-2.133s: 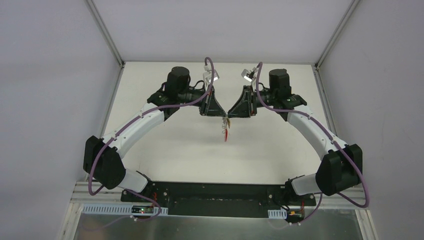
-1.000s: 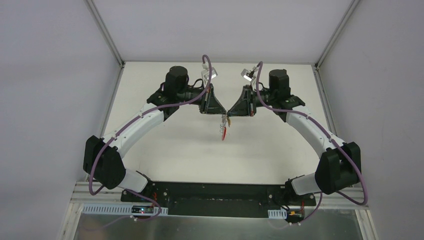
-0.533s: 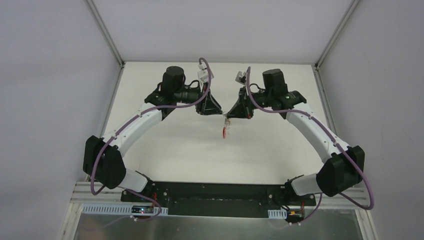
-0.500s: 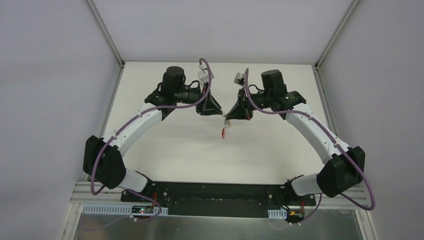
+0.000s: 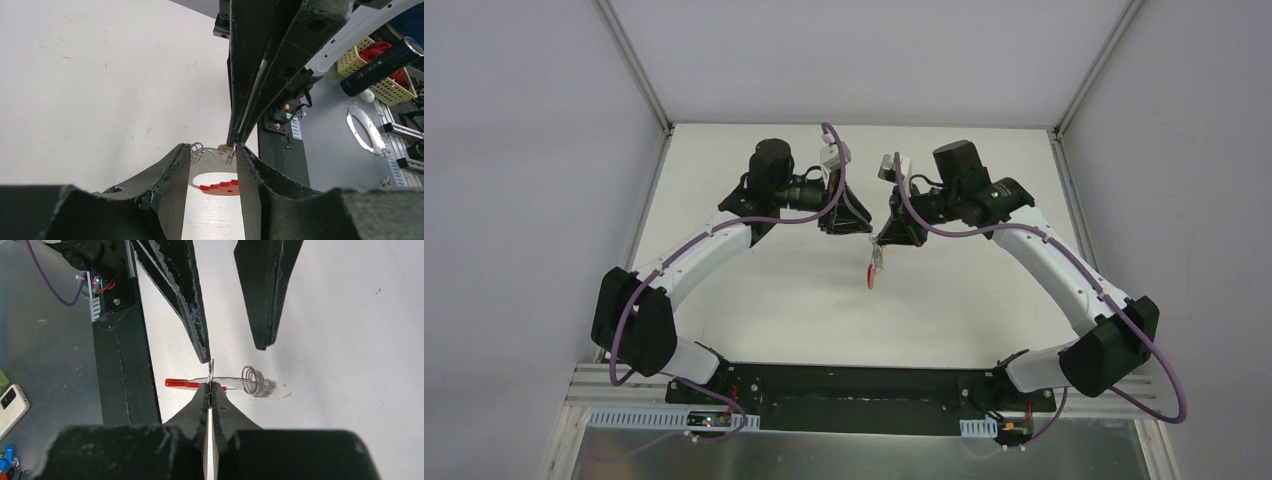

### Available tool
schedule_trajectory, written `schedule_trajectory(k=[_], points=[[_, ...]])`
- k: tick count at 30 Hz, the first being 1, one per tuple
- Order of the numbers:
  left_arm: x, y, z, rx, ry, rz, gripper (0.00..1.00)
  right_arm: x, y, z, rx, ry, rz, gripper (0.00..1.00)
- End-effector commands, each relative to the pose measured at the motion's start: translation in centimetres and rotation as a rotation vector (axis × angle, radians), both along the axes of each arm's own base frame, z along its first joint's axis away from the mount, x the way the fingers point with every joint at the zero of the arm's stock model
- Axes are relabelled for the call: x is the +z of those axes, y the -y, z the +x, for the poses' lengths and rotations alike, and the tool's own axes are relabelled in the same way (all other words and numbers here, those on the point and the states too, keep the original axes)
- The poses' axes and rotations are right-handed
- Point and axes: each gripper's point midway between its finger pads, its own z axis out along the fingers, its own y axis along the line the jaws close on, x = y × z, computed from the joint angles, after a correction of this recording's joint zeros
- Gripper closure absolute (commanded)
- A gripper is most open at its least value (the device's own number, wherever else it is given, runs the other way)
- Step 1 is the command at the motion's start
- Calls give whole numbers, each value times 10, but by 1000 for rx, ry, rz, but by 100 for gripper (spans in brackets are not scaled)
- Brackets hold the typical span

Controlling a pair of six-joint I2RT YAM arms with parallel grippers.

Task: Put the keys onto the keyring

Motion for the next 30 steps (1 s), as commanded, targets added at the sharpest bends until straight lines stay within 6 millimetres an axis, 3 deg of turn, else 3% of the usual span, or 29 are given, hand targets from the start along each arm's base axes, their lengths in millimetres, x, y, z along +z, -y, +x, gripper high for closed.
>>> schedule_trajectory(k=[1, 18, 30], points=[[15, 5, -8, -75, 57, -81, 61, 13, -3, -2, 18, 41, 23, 100], [-3, 11, -23, -165, 12, -56, 66, 8, -5, -1, 13, 25, 31, 100], [-9, 13, -23, -169, -11, -28, 87, 4, -7, 1, 12, 15, 31, 100]])
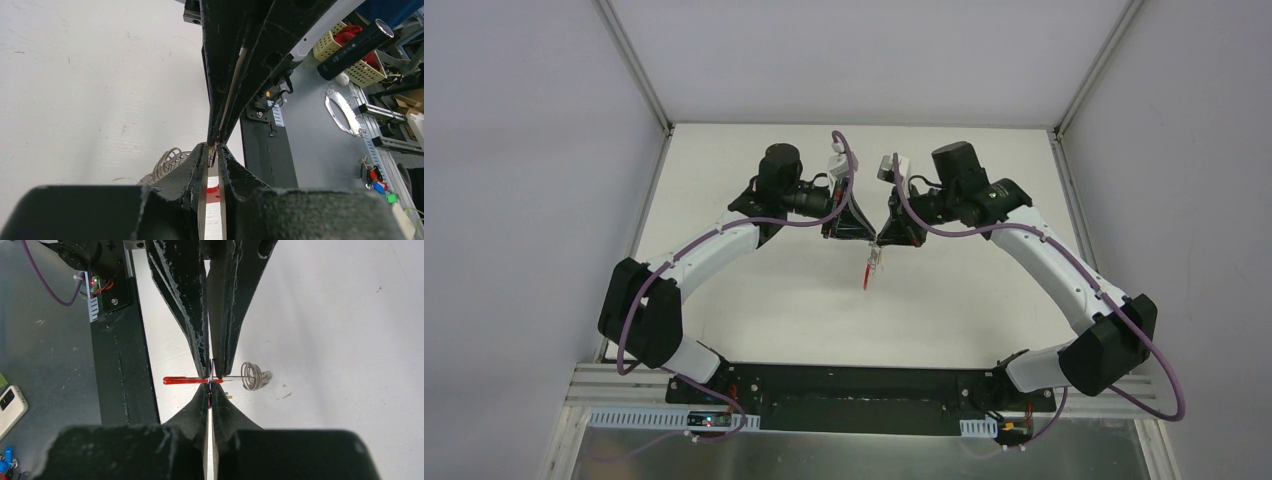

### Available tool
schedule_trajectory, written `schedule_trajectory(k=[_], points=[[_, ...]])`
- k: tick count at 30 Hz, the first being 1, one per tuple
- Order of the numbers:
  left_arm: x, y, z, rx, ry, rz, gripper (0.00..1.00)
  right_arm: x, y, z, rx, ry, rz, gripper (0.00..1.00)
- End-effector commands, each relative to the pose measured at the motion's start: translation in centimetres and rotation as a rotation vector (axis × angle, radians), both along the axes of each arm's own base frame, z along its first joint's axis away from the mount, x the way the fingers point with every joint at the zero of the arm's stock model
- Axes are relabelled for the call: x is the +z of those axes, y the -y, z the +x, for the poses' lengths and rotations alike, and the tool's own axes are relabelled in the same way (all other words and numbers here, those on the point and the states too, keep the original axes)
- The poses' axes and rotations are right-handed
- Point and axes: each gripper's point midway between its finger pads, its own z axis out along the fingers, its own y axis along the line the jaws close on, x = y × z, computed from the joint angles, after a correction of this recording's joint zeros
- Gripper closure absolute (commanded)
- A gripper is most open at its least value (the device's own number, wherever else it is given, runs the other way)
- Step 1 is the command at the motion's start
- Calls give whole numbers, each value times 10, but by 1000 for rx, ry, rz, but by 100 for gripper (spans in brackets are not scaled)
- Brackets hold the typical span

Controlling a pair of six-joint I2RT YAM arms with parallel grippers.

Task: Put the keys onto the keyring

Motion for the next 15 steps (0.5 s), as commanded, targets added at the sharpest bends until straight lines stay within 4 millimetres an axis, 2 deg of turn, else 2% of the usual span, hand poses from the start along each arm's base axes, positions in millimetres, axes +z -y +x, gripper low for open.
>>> schedule_trajectory(k=[1, 7, 10, 15], points=[[7, 4, -5, -49, 36, -13, 87, 8, -5, 1, 11, 17, 31, 100], [5, 4, -5, -52, 34, -8, 92, 6, -6, 2, 7, 15, 30, 100], [6, 4, -5, -54, 32, -8, 100, 6, -7, 3, 3, 11, 31, 100], [12, 4, -4, -35, 23, -11, 100, 4, -8, 7, -24, 7, 37, 99]])
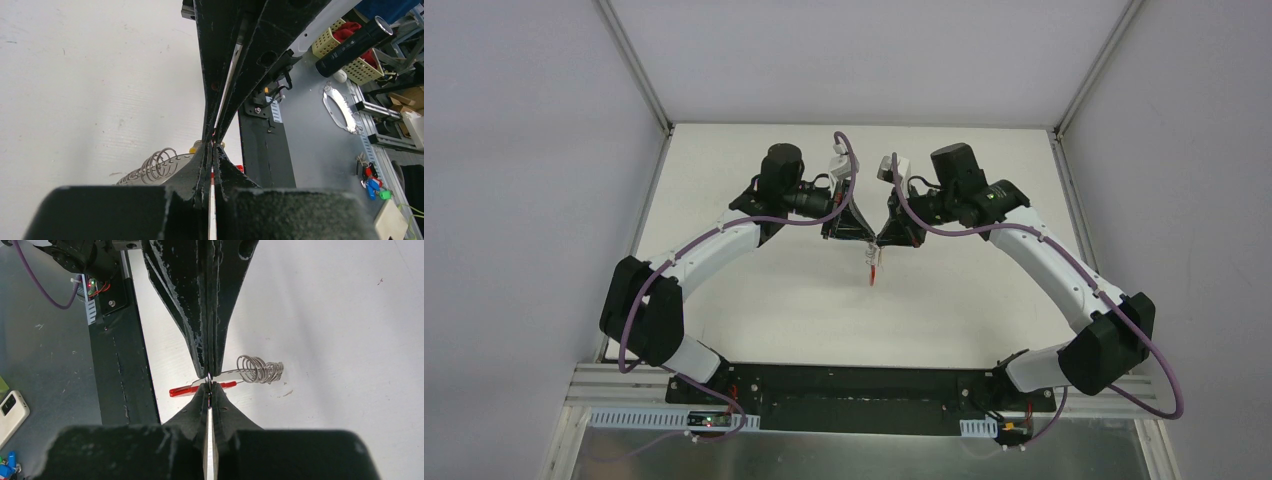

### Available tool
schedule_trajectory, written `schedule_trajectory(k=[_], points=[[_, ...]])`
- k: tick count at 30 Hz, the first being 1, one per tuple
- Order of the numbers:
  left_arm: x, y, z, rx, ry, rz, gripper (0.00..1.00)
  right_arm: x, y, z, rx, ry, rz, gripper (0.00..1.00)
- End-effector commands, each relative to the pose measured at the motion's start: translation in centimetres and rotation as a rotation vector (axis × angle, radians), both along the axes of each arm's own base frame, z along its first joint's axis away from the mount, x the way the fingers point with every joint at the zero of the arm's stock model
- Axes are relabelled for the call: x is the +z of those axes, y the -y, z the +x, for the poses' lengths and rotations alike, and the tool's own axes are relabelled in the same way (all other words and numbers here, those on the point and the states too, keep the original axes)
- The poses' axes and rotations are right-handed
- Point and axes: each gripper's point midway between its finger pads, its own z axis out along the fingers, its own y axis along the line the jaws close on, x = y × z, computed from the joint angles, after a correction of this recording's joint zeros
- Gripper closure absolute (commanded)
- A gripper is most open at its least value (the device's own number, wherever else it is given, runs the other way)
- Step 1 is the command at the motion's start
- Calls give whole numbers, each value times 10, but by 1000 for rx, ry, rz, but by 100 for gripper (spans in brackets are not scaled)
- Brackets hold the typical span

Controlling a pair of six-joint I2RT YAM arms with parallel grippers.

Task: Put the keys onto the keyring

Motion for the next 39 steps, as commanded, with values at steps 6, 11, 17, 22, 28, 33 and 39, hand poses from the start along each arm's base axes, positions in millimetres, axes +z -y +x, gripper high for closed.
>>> schedule_trajectory(k=[6, 11, 17, 22, 28, 33, 39], points=[[33, 4, 2, 33, 18, -44, 100, 14, -7, 6, -8, 1, 93, 81], [46, 5, 1, 40, 8, -102, 100, 23, 3, 11, -29, -41, 167, 76], [53, 4, -1, 27, 8, -140, 100, 38, 20, 13, -41, -70, 268, 70], [53, 6, 0, 22, 0, -152, 100, 49, 26, 8, -18, -112, 345, 68], [55, 6, 0, 21, -3, -164, 100, 47, 25, 8, -4, -145, 374, 68], [54, 6, 0, 21, -6, -163, 100, 48, 23, 8, 12, -173, 392, 69], [54, 6, -1, 17, -9, -164, 100, 47, 21, 9, 16, -187, 399, 73]])
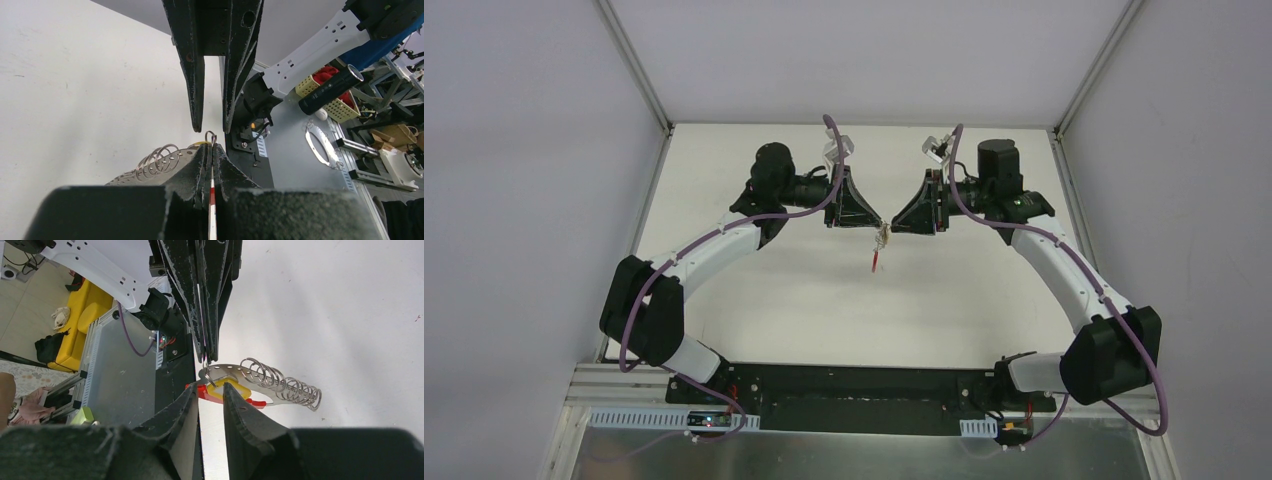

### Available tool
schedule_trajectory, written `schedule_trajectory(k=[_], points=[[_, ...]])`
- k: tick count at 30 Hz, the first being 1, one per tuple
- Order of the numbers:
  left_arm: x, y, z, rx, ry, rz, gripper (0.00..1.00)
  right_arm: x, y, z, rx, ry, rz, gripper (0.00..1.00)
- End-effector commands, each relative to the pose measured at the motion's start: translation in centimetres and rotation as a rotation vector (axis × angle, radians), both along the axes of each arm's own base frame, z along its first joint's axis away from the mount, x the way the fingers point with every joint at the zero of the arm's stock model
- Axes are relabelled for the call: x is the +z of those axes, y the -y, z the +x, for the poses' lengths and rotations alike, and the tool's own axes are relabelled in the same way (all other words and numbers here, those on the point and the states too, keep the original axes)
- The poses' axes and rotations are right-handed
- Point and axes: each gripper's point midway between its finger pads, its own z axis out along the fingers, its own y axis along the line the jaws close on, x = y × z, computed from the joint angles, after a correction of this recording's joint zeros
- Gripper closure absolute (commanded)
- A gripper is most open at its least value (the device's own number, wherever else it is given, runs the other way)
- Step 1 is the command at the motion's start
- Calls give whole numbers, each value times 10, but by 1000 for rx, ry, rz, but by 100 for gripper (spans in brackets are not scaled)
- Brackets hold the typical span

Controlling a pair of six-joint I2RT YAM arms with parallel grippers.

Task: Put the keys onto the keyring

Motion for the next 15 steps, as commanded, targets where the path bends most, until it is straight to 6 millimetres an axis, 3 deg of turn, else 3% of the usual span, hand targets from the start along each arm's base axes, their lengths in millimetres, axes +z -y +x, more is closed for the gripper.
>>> schedule_trajectory(k=[1, 15], points=[[16, -1, -8, -33, 67, -46, 100, 8, -2, -2, 37, 15, 42, 73], [16, 1, -7, -43, 49, -65, 100, 9, -7, -6, 70, 15, 53, 79]])
